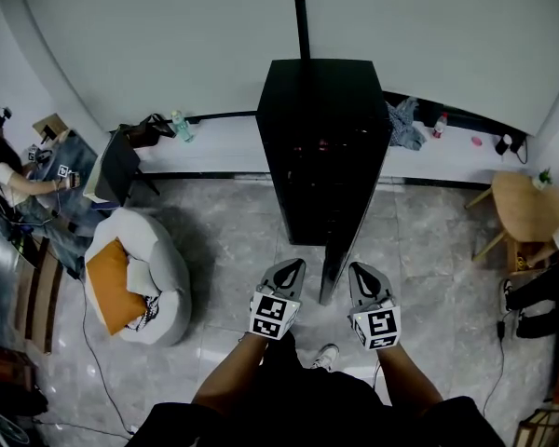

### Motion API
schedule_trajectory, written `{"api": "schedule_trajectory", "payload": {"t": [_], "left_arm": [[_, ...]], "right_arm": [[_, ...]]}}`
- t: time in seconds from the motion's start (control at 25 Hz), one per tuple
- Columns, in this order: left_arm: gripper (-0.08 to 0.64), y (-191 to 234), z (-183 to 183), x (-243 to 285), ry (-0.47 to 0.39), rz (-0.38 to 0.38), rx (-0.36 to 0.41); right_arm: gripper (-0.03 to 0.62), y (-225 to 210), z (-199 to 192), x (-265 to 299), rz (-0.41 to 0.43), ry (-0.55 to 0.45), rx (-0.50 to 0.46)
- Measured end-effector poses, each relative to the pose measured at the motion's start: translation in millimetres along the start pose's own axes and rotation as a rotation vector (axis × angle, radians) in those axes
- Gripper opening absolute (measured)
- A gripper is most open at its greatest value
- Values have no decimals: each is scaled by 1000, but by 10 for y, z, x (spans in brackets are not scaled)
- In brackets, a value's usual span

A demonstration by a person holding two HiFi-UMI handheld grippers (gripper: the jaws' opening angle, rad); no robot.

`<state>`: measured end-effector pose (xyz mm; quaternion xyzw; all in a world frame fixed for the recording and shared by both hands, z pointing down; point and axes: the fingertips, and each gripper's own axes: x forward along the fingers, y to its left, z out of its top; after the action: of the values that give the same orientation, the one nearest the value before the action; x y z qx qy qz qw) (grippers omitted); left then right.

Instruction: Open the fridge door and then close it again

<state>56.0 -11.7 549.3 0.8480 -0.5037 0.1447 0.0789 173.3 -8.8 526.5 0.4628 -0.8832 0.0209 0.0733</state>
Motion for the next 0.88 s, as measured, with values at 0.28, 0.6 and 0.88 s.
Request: {"api": "schedule_trajectory", "payload": {"t": [0.28, 0.6, 0.88], "left_arm": [[21, 140, 107, 55, -32, 11, -21], [21, 299, 26, 132, -18, 19, -43], [21, 338, -7, 190, -8, 20, -49]], "right_arm": [[9, 37, -24, 113, 42, 10, -36], [9, 67, -81, 193, 49, 20, -21], [9, 83, -83, 259, 46, 11, -1]]}}
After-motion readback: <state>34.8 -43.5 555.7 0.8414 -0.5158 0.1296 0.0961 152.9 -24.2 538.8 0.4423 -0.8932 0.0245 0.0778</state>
